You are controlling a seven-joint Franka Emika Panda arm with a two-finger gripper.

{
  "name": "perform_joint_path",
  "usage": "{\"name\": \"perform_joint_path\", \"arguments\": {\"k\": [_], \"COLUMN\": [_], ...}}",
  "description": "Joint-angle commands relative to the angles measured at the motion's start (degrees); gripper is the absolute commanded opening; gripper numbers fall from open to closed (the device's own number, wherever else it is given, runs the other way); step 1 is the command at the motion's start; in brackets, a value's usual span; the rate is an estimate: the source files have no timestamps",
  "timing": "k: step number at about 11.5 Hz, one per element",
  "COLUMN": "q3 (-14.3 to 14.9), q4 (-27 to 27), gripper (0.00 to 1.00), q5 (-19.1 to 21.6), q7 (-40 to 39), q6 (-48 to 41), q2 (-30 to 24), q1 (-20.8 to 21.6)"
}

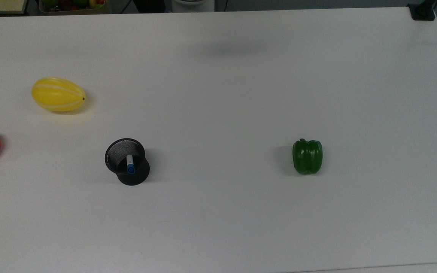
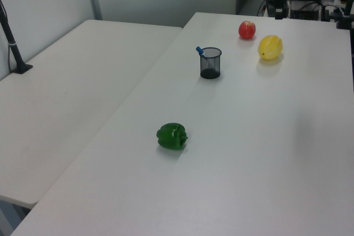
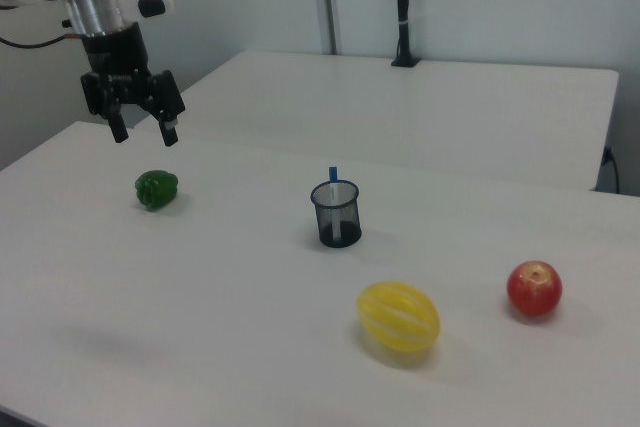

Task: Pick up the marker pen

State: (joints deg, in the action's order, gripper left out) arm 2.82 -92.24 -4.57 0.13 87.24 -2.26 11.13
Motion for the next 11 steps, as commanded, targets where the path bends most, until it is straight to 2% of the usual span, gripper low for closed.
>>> {"name": "perform_joint_path", "arguments": {"k": [1, 7, 10, 11], "q3": [0.3, 0.9, 1.2, 1.2], "q4": [-0.3, 0.1, 2.8, 5.0], "gripper": [1.00, 1.00, 1.00, 1.00], "q5": [1.2, 1.2, 1.3, 1.5], "q7": [-1.5, -2.1, -9.9, -10.1], "q6": [0.8, 0.9, 1.2, 2.5], "q2": [-0.2, 0.1, 3.5, 5.5], "q1": [0.0, -0.1, -3.5, -4.6]}}
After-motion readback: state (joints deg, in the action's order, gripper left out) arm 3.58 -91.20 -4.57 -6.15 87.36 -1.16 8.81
